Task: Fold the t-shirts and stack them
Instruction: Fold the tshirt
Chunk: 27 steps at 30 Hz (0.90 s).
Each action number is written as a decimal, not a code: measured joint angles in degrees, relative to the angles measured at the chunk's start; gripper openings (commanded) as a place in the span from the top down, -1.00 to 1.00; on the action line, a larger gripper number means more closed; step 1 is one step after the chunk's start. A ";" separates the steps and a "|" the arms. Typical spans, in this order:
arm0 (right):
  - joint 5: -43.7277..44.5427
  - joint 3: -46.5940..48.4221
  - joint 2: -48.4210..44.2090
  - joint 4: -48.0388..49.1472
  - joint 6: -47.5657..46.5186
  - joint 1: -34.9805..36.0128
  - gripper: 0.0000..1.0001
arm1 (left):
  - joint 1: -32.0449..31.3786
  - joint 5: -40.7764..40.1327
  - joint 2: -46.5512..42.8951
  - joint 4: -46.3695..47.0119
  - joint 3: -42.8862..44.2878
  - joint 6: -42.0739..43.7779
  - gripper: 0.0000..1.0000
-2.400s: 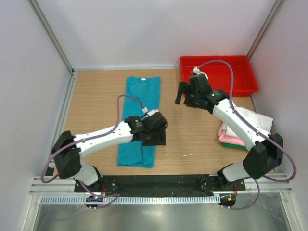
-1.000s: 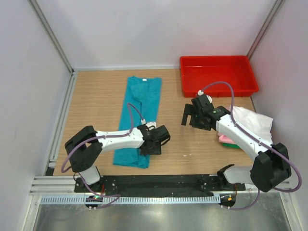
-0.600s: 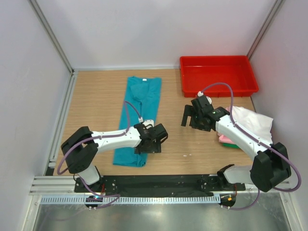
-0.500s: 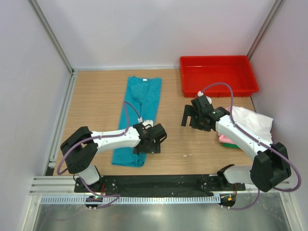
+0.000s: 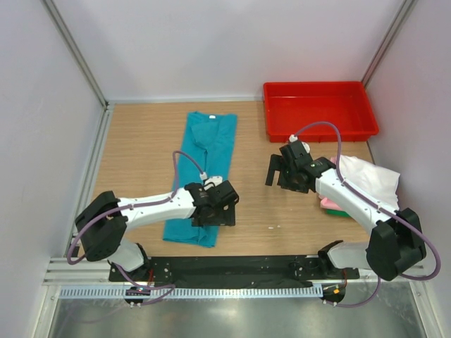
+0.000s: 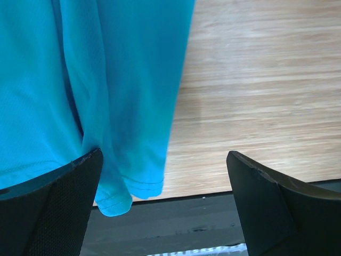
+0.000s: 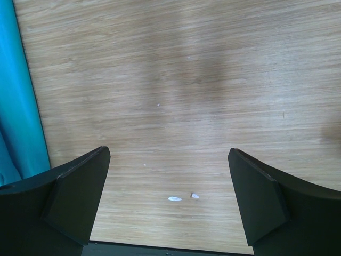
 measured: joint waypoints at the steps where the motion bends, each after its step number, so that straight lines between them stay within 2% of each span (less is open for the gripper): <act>1: 0.00 -0.13 0.11 0.00 0.02 0.00 -0.99 | 0.00 0.13 -0.17 -0.02 -0.63 -0.02 -0.99; 7: -0.04 -0.66 0.87 0.13 0.15 0.00 -0.99 | 0.00 0.70 -0.20 -0.44 -3.13 0.13 -1.00; 27: -0.79 -1.16 2.21 0.70 0.59 0.02 -0.99 | 0.00 -3.39 -3.37 -8.17 -2.64 2.73 -1.00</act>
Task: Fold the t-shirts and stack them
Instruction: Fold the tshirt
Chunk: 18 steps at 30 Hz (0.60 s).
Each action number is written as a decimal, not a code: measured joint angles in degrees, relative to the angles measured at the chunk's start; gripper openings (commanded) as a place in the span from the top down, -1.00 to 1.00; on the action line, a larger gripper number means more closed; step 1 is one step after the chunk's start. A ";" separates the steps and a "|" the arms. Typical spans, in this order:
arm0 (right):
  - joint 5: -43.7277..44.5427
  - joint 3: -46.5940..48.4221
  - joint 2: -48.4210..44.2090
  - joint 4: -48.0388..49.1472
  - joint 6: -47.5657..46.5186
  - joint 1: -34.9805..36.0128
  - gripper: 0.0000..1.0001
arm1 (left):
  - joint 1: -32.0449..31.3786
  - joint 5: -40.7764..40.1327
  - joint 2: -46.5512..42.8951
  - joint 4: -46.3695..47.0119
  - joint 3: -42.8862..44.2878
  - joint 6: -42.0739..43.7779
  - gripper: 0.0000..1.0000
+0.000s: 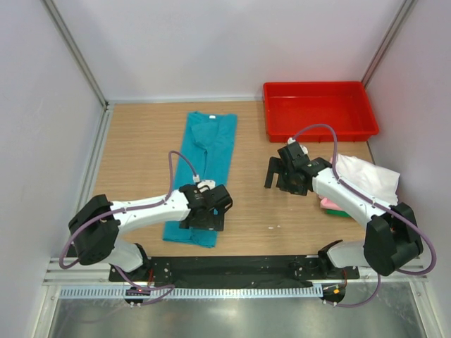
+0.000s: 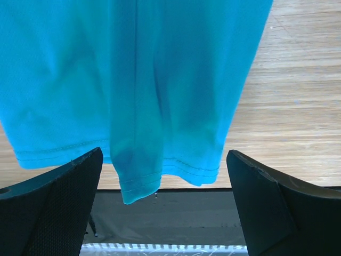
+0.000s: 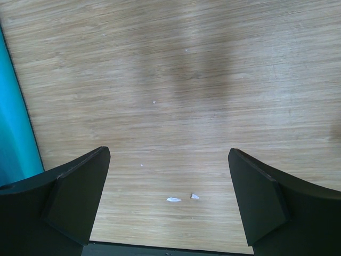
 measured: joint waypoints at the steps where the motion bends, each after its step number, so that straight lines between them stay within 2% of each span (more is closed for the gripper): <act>1: -0.07 -0.04 0.00 0.04 0.02 0.00 -0.99 | 0.02 -0.17 0.00 -0.22 -0.09 0.02 -1.00; 4: -0.22 -0.11 0.02 0.13 0.02 0.02 -0.99 | 0.00 -0.28 0.00 -0.24 -1.01 0.02 -0.97; 8: -0.28 -0.13 0.02 0.11 0.00 0.02 -0.99 | 0.00 -0.68 -0.02 -0.96 -2.08 -0.28 -0.66; 11: -0.28 -0.17 0.02 0.13 0.00 0.02 -0.99 | 0.00 -1.49 -0.72 -1.60 -2.40 -0.50 -0.51; 18: -0.33 -0.61 0.02 0.15 0.02 0.02 -0.99 | 0.00 -3.02 -4.55 -3.21 -3.89 -1.55 -0.26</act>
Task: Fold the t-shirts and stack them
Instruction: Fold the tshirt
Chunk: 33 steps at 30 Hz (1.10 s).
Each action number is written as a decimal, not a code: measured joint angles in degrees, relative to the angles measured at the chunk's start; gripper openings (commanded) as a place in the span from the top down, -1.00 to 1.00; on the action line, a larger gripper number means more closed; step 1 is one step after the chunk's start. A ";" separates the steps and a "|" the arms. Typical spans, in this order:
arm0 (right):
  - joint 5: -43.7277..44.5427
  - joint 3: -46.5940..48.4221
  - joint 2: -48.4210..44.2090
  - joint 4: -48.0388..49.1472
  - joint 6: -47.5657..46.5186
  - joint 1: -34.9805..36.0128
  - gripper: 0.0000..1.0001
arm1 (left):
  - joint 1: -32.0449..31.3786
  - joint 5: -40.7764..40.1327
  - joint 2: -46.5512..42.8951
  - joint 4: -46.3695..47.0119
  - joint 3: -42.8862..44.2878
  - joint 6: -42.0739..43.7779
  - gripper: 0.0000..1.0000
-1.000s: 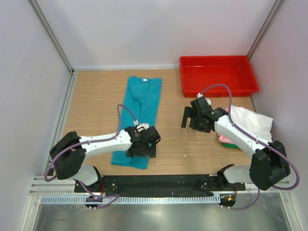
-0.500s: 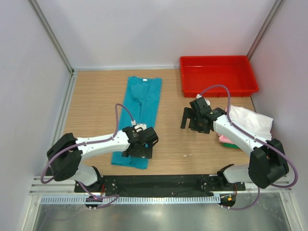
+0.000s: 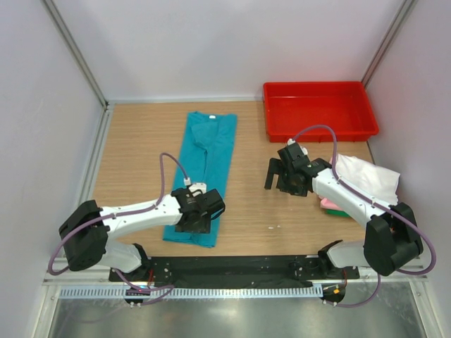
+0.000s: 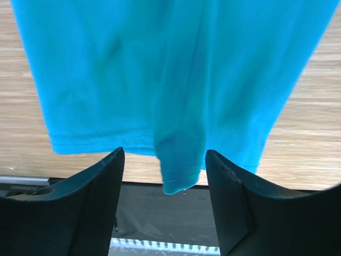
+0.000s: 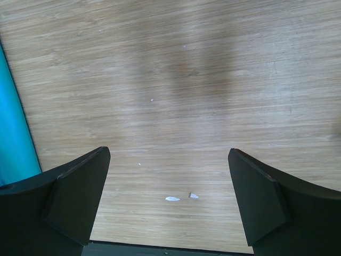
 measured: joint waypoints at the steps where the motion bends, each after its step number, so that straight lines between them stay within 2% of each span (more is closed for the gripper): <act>1: -0.02 -0.11 0.00 0.04 0.00 0.00 -0.99 | 0.00 -0.09 -0.44 -0.24 -0.52 -0.07 -0.22; 4: -0.09 -0.42 0.00 0.04 0.04 0.00 -0.99 | 0.02 -0.17 -0.76 -0.35 -1.86 -0.26 -0.03; 7: -0.17 -0.48 0.00 0.07 0.13 0.04 -0.99 | 0.11 -0.20 -0.74 -0.37 -2.84 -0.44 0.25; 8: -0.17 -0.48 0.00 0.07 0.15 0.04 -0.99 | 0.11 -0.20 -0.74 -0.39 -2.86 -0.42 0.42; 10: -0.17 -0.48 0.00 0.09 0.20 0.11 -0.99 | 0.17 -0.22 -0.74 -0.28 -2.84 -0.42 0.61; 11: -0.17 -0.48 0.00 0.07 0.20 0.15 -0.99 | 0.22 -0.24 -0.74 -0.33 -2.84 -0.39 0.83; 13: -0.17 -0.50 0.00 0.09 0.20 0.28 -0.99 | 0.22 -0.26 -0.83 -0.35 -2.75 -0.35 0.97; 27: -0.37 -0.94 0.63 0.55 0.24 0.44 -0.99 | 0.22 -0.20 -1.77 -3.21 4.02 -0.59 1.00; 33: -0.37 -1.60 0.63 0.68 0.24 0.44 -0.99 | 0.22 -0.17 -1.73 -4.68 3.52 -2.29 0.96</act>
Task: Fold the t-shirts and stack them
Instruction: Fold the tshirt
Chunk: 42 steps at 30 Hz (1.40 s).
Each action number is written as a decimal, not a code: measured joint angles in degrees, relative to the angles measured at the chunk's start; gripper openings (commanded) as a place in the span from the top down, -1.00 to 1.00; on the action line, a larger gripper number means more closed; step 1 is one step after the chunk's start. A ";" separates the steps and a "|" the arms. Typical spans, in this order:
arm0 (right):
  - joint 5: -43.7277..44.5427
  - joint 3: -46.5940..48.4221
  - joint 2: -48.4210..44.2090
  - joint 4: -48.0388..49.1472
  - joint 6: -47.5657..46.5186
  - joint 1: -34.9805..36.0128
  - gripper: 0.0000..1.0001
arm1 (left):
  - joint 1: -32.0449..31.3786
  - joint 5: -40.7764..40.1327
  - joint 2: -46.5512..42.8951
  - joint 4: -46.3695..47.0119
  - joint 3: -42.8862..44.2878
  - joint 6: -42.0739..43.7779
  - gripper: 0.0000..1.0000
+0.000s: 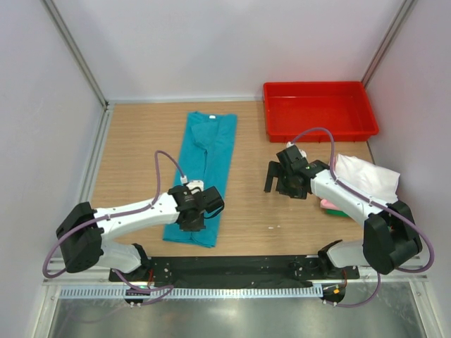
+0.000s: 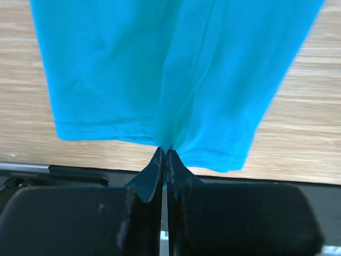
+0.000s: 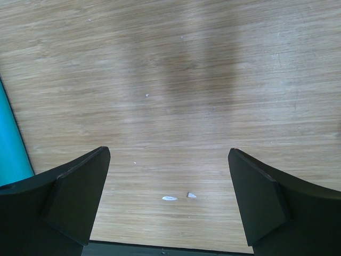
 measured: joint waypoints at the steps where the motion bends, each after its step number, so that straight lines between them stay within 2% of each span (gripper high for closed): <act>1: 0.00 -0.09 0.00 0.13 -0.02 0.00 -0.99 | 0.00 0.02 -0.04 0.15 -0.83 -0.48 0.95; 4: -0.04 -0.20 0.24 0.20 -0.02 0.00 -0.99 | 0.00 0.07 -0.11 0.44 -4.11 -1.53 0.86; 9: -0.11 -0.20 0.87 0.33 -0.02 0.04 -1.00 | 0.02 -0.02 0.00 1.70 -8.39 -2.82 0.41; 10: -0.20 -0.20 0.96 0.37 -0.02 0.07 -0.99 | 0.09 -0.09 0.17 2.05 -9.05 -3.23 0.09; 12: -0.28 -0.20 1.01 0.37 -0.02 0.11 -0.99 | 0.31 -0.15 0.85 2.91 -10.29 -3.91 -0.28; 13: -0.28 -0.20 1.01 0.37 -0.02 0.17 -0.99 | 0.35 -0.09 1.25 3.30 -10.60 -4.00 -0.56; 16: -0.31 -0.20 0.98 0.33 -0.04 0.31 -0.99 | 0.44 -0.02 2.23 4.04 -10.69 -4.76 -0.76; 22: -0.79 2.14 0.98 -2.75 -0.44 0.50 -0.99 | 0.68 0.00 2.95 2.67 -8.24 -4.63 -0.86; 27: -2.34 10.12 0.50 -5.07 -1.64 1.55 -0.99 | 2.49 -0.20 -1.09 -0.66 1.11 -1.79 -0.90; 31: -4.74 15.65 0.50 -3.58 -1.42 4.04 -0.99 | 10.05 0.87 -8.59 -0.37 4.68 2.14 -0.87; 34: -5.86 19.23 3.32 -1.79 -0.39 9.31 -0.99 | 20.50 4.37 -12.66 1.27 3.45 5.86 -0.79; 37: -7.41 23.34 10.03 1.14 1.14 15.30 -0.84 | 28.44 7.63 -12.55 2.54 2.14 9.03 -0.68; 39: -8.04 25.38 15.78 3.67 2.05 19.15 -0.53 | 32.33 9.81 -11.74 3.39 1.66 11.15 -0.57; 42: -8.20 25.94 22.27 5.49 4.55 23.61 -0.18 | 36.70 12.85 -10.88 5.25 0.48 13.60 -0.19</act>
